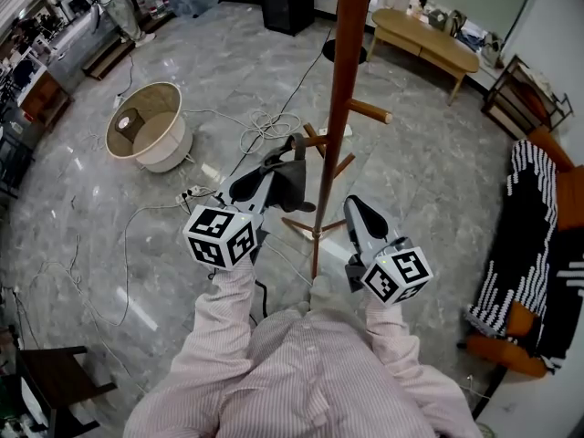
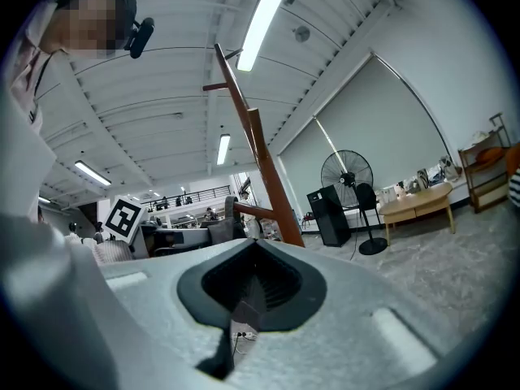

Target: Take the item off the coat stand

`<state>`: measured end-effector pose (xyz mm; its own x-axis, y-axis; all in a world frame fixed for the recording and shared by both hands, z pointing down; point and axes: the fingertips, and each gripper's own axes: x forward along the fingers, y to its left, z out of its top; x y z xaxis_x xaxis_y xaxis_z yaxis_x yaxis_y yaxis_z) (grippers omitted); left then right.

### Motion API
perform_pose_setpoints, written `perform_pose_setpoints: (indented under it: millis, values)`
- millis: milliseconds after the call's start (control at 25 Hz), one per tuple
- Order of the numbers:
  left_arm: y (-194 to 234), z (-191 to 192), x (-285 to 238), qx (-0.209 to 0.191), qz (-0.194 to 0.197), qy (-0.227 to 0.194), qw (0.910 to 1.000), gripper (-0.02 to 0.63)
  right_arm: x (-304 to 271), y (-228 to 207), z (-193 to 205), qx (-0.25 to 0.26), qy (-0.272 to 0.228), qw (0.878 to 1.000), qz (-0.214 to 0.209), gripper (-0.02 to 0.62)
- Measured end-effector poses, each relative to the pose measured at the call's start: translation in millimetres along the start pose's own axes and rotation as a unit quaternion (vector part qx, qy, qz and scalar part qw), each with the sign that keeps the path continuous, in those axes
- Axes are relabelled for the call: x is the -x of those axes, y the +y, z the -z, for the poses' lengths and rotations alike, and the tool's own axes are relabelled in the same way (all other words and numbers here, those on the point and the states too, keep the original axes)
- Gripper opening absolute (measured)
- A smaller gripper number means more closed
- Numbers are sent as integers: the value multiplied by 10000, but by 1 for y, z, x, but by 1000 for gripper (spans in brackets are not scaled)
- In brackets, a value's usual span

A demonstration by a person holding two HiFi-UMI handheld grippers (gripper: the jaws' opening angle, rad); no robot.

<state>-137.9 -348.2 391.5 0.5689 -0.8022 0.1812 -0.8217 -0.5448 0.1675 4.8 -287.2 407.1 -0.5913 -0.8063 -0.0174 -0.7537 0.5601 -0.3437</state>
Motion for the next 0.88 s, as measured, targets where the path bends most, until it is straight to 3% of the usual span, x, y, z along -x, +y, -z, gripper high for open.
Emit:
perform_pose_setpoints:
  millis: [400,880]
  values:
    - [8,-13,27,50,-90,-272,9996,23,12,22,4,17,-19,10000,38,5]
    - [21,-2,73,140,-462,-489,9976,23,17,37,11,91,12,9999,-77,5]
